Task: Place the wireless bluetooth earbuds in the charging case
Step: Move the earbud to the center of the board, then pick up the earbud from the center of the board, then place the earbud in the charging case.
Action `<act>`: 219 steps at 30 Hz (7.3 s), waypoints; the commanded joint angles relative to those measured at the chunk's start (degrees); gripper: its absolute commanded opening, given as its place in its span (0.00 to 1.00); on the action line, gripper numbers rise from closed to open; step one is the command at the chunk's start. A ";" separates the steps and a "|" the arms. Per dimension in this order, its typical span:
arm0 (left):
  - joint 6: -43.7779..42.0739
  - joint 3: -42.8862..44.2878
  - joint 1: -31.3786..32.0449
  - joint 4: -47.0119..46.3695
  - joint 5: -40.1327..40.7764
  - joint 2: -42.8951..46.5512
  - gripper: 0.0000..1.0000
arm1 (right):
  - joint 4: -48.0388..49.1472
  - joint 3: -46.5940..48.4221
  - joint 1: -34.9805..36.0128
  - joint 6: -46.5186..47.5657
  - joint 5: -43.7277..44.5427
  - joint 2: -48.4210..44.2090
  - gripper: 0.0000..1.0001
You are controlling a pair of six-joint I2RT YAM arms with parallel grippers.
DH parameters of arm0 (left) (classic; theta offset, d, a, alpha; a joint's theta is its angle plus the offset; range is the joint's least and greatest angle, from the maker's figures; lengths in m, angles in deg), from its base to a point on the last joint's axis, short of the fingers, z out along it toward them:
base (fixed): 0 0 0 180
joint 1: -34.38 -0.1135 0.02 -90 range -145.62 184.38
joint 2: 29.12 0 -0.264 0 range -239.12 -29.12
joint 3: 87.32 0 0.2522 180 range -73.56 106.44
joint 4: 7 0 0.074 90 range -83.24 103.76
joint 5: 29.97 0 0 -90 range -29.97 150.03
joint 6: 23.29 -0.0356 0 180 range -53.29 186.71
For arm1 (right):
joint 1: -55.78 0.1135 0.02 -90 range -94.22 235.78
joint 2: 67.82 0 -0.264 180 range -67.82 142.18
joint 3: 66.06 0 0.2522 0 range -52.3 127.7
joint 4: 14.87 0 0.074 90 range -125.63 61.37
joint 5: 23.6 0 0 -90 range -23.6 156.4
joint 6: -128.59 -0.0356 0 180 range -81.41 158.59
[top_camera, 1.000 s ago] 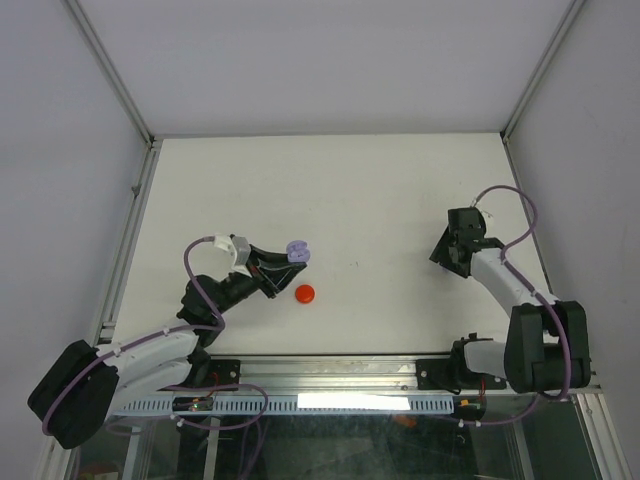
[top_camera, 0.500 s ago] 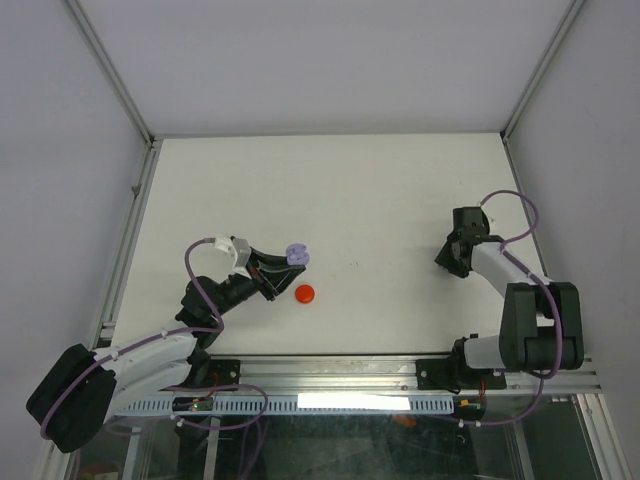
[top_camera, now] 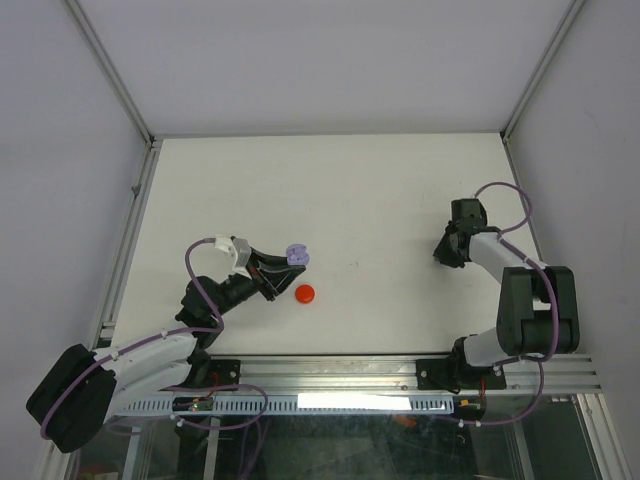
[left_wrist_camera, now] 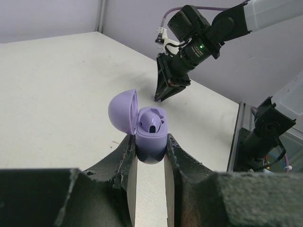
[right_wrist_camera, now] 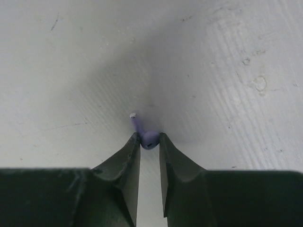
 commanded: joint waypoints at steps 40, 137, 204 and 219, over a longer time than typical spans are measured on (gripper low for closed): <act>-2.32 0.92 0.30 2.56 0.99 3.91 0.08 | -11.05 13.63 30.92 16.91 4.38 12.10 0.39; -1.95 2.66 0.28 0.14 -2.61 1.41 0.09 | -4.31 18.51 37.24 20.01 6.86 -6.71 0.09; 5.87 5.32 0.27 -17.27 -7.27 -4.19 0.09 | 40.62 0.94 68.22 46.02 -2.14 -25.54 0.11; 4.20 3.47 0.29 -21.60 -8.82 -2.96 0.10 | 36.36 1.85 68.16 42.32 -3.58 -24.36 0.25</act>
